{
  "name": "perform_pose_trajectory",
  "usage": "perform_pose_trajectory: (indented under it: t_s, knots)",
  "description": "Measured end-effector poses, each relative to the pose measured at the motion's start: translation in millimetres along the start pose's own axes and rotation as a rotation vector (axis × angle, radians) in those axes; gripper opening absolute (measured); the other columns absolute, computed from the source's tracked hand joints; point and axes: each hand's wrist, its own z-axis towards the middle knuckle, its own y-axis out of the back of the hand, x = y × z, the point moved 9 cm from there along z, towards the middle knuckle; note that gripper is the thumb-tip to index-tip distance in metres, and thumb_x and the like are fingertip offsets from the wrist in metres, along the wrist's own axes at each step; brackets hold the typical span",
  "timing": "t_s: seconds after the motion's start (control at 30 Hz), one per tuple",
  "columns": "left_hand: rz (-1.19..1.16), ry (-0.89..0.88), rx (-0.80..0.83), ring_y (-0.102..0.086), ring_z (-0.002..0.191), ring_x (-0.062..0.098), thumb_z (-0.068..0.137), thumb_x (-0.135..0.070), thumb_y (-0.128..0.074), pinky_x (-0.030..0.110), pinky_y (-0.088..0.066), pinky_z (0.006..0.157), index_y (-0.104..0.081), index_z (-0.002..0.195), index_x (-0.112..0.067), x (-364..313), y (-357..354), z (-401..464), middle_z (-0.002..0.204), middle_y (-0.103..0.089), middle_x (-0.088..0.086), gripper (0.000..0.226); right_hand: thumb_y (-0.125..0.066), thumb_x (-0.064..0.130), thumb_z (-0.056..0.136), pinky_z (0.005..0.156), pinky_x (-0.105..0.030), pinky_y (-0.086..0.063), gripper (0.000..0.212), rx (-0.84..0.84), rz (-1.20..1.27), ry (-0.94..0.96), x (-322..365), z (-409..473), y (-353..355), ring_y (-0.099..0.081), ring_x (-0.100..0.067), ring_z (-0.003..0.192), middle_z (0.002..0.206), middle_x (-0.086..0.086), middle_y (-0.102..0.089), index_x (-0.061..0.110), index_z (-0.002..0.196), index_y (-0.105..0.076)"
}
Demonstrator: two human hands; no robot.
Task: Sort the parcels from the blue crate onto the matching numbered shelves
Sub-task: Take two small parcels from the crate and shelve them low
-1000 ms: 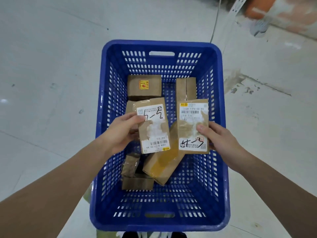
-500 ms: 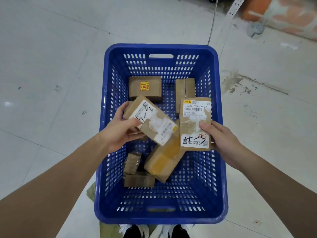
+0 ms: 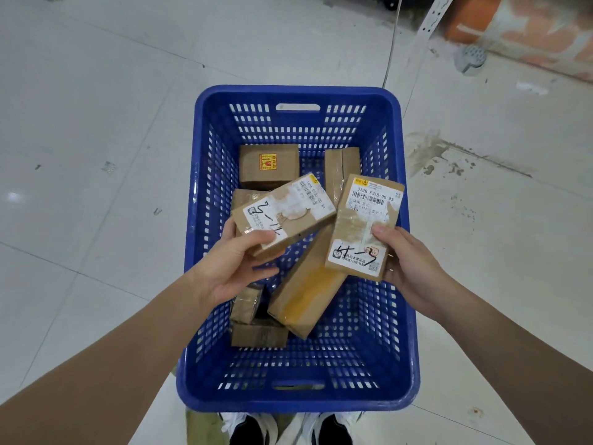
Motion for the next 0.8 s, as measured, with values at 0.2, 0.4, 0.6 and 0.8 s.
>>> perform_pose_trajectory:
  t_s: [0.2,0.4,0.6,0.8]
  knots:
    - [0.138,0.051,0.086,-0.065,0.126,0.032,0.062,-0.016,-0.097,0.049,-0.051,0.108,-0.039,0.149,-0.02,3.4,-3.4,-4.7,0.138,-0.067,0.01,0.105,-0.06,0.034,0.101,0.095,-0.048,-0.059,0.036,-0.005,0.03,0.019,12.8,-3.8,-0.9,-0.072,-0.029,0.112,0.115,-0.008,-0.077,0.012,0.131,-0.058]
    - [0.374,0.042,0.142,-0.069,0.119,0.028,0.062,-0.02,-0.098,0.047,-0.05,0.11,-0.045,0.144,-0.013,-49.8,-26.3,-40.2,0.13,-0.071,0.009,0.098,-0.06,0.028,0.102,0.096,-0.046,-0.057,0.03,0.029,-0.04,0.121,76.7,-36.7,-2.3,-0.075,-0.023,0.105,0.113,-0.004,-0.078,0.014,0.128,-0.06]
    - [0.615,-0.097,0.198,-0.074,0.11,0.021,0.072,-0.012,-0.09,0.035,-0.06,0.094,-0.052,0.138,-0.014,-145.0,-99.5,-102.0,0.121,-0.076,0.003,0.076,-0.065,0.03,0.098,0.09,-0.041,-0.057,0.034,0.056,-0.106,0.263,175.7,-88.6,-8.9,-0.075,-0.021,0.102,0.112,-0.002,-0.078,0.017,0.13,-0.06]
    - [0.859,-0.275,0.29,-0.074,0.11,0.021,0.079,-0.008,-0.088,0.041,-0.059,0.097,-0.06,0.132,-0.018,-244.4,-193.5,-209.7,0.119,-0.077,0.002,0.061,-0.066,0.033,0.096,0.083,-0.035,-0.057,0.034,0.077,-0.184,0.417,296.3,-183.7,-20.6,-0.076,-0.022,0.101,0.113,-0.004,-0.078,0.017,0.126,-0.063]
